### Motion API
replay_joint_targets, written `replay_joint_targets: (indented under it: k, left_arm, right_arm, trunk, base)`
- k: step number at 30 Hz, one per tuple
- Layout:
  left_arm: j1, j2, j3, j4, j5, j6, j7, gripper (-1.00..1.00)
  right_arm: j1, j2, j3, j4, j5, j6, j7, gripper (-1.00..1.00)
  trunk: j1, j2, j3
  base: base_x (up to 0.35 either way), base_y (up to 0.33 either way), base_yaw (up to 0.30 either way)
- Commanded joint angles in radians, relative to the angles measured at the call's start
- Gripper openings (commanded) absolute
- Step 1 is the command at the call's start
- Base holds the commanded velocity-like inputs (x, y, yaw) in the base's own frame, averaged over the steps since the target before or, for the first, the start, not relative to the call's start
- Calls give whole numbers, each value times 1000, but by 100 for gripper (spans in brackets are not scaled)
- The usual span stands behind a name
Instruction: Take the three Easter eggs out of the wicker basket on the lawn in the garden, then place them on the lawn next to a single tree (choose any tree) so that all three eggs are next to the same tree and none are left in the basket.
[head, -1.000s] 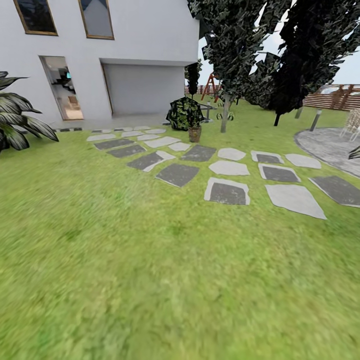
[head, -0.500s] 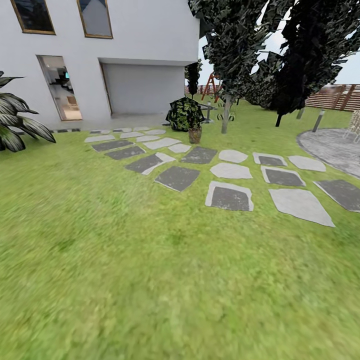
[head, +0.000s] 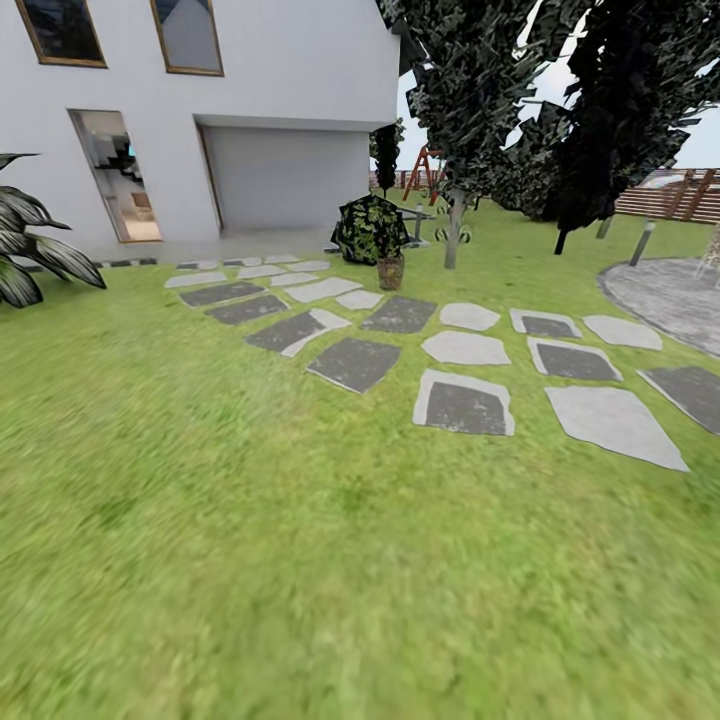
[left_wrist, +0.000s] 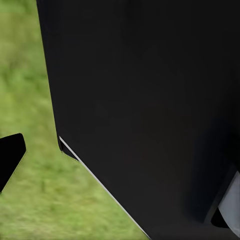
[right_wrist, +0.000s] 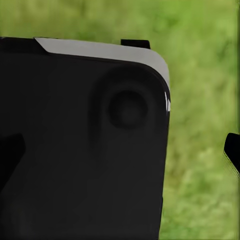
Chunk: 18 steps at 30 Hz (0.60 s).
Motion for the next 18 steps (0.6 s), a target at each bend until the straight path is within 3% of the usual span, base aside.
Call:
replay_joint_targets:
  k: [1, 18]
  left_arm:
    - [1, 0, 1, -2, 1, 0, -1, 100]
    - [1, 0, 1, -2, 1, 0, -1, 100]
  right_arm:
    - [-1, 0, 1, 1, 2, -3, 0, 100]
    - [-1, 0, 1, 1, 2, -3, 0, 100]
  trunk:
    - [1, 0, -1]
    - [1, 0, -1]
  base:
    - [325, 0, 0]
    - [325, 0, 0]
